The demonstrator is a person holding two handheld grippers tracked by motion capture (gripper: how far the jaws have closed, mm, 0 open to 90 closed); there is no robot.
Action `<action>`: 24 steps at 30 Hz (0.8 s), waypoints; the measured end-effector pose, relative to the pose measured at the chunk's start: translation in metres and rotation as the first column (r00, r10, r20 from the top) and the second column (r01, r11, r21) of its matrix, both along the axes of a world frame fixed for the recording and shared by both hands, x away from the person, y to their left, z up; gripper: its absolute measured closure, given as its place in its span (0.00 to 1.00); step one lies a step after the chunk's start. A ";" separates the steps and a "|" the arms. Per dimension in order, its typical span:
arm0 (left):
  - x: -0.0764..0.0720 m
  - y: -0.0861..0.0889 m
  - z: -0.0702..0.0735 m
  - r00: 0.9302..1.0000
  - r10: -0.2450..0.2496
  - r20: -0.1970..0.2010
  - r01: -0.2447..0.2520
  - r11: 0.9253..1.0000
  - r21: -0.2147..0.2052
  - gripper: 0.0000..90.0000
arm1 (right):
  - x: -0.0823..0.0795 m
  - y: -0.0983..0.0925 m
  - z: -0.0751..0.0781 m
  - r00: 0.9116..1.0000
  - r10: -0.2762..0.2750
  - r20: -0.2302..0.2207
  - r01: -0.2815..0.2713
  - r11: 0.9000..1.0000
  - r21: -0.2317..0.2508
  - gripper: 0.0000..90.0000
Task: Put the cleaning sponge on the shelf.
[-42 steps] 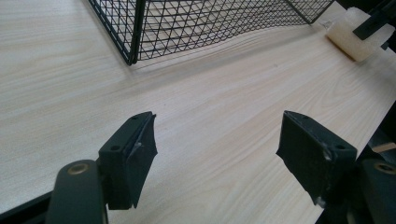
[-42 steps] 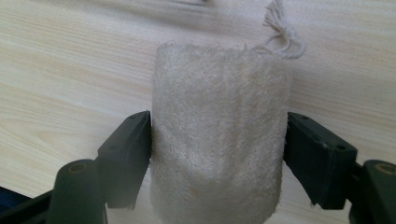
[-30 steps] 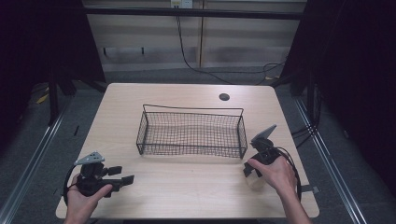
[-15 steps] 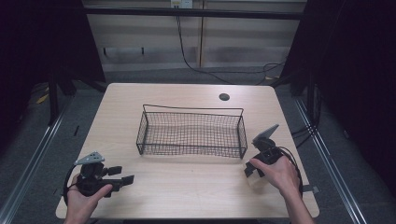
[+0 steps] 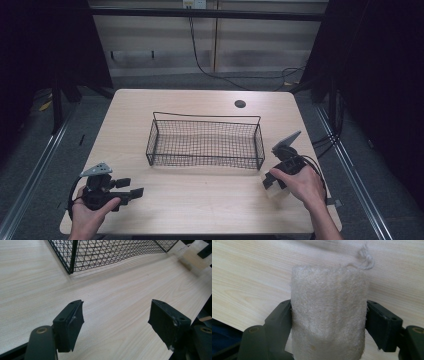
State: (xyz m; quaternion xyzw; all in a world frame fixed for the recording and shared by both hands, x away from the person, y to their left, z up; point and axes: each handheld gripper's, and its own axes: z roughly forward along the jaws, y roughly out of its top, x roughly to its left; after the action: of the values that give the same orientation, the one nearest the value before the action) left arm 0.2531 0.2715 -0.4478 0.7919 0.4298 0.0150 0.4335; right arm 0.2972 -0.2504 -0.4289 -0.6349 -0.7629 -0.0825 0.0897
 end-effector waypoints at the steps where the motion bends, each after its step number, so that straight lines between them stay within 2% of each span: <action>1: 0.000 0.000 0.000 1.000 0.000 0.000 0.000 1.000 0.000 0.30 | 0.000 0.000 0.000 1.000 0.000 -0.003 0.000 1.000 0.007 0.30; 4: 0.000 0.000 0.000 1.000 0.002 -0.001 -0.002 1.000 -0.004 0.30 | 0.000 -0.001 0.003 1.000 0.013 -0.002 -0.012 0.999 0.033 0.30; 10: 0.000 0.000 0.000 1.000 0.004 0.001 -0.004 1.000 -0.003 0.30 | 0.000 0.001 0.008 1.000 0.023 0.001 -0.023 1.000 0.020 0.30; 16: 0.000 0.000 0.000 1.000 0.004 -0.001 -0.004 1.000 -0.003 0.30 | 0.000 0.004 0.014 0.999 0.034 0.031 -0.035 0.999 0.017 0.30; 20: 0.000 0.000 0.000 1.000 0.005 -0.001 -0.005 1.000 -0.004 0.30 | 0.001 0.004 0.017 0.999 0.038 0.022 -0.038 0.999 0.021 0.30; 24: 0.000 0.000 0.000 1.000 0.005 -0.002 -0.005 1.000 -0.003 0.30 | 0.001 0.004 0.021 0.998 0.042 0.039 -0.044 0.998 0.039 0.30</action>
State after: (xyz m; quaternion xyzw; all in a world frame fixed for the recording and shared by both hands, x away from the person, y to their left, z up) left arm 0.2530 0.2713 -0.4480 0.7902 0.4322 0.0146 0.4343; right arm 0.2981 -0.2461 -0.4078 -0.6148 -0.7761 -0.1079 0.0895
